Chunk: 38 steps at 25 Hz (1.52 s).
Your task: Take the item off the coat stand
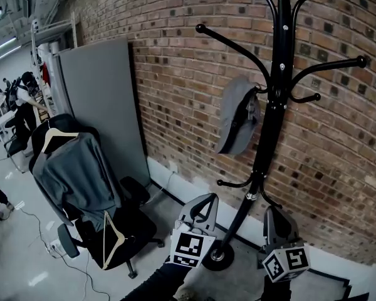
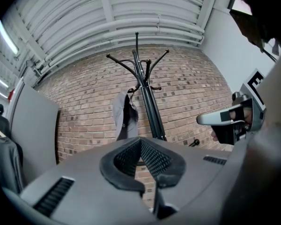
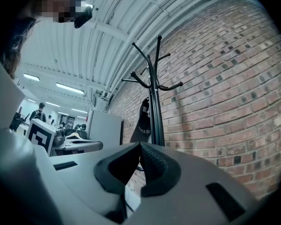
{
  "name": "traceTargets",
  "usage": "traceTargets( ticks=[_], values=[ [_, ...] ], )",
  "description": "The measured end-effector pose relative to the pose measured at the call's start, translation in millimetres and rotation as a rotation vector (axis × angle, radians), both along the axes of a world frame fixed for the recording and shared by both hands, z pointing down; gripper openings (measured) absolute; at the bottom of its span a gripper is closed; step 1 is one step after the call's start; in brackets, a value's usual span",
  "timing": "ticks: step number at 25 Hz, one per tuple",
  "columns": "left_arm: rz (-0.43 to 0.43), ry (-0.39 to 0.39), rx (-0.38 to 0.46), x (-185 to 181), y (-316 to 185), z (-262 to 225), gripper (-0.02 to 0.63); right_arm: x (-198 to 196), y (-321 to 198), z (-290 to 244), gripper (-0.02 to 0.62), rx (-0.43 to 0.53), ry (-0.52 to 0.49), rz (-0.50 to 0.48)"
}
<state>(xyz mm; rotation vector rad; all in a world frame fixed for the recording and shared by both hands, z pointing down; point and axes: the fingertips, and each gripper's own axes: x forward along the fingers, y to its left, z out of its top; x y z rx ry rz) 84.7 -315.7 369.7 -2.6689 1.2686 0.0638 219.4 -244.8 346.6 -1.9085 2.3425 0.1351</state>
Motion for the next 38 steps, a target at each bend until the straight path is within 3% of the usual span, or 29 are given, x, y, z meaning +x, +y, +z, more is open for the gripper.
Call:
traceTargets(
  ticks=[10, 11, 13, 17, 23, 29, 38],
  values=[
    [0.028, -0.066, 0.049, 10, -73, -5, 0.009, -1, -33, 5, 0.009, -0.014, 0.002, 0.054],
    [0.034, -0.07, 0.051, 11, -80, -5, 0.029, -1, -36, 6, 0.009, -0.016, 0.003, 0.059],
    [0.054, -0.078, 0.042, 16, -92, -2, 0.136, 0, -40, 7, 0.008, -0.019, 0.003, 0.069],
    [0.069, -0.077, 0.009, 25, -116, 7, 0.176, 5, -46, 7, 0.009, -0.022, 0.003, 0.092],
    [0.062, -0.095, -0.034, 36, -163, 14, 0.298, 7, -52, 11, 0.009, -0.032, 0.007, 0.114],
    [0.087, -0.089, -0.085, 56, -198, 24, 0.311, 11, -51, 13, 0.009, -0.045, 0.01, 0.138],
    [0.106, -0.079, -0.069, 76, -215, 9, 0.31, 19, -43, 16, 0.009, -0.055, 0.014, 0.164]
  ],
)
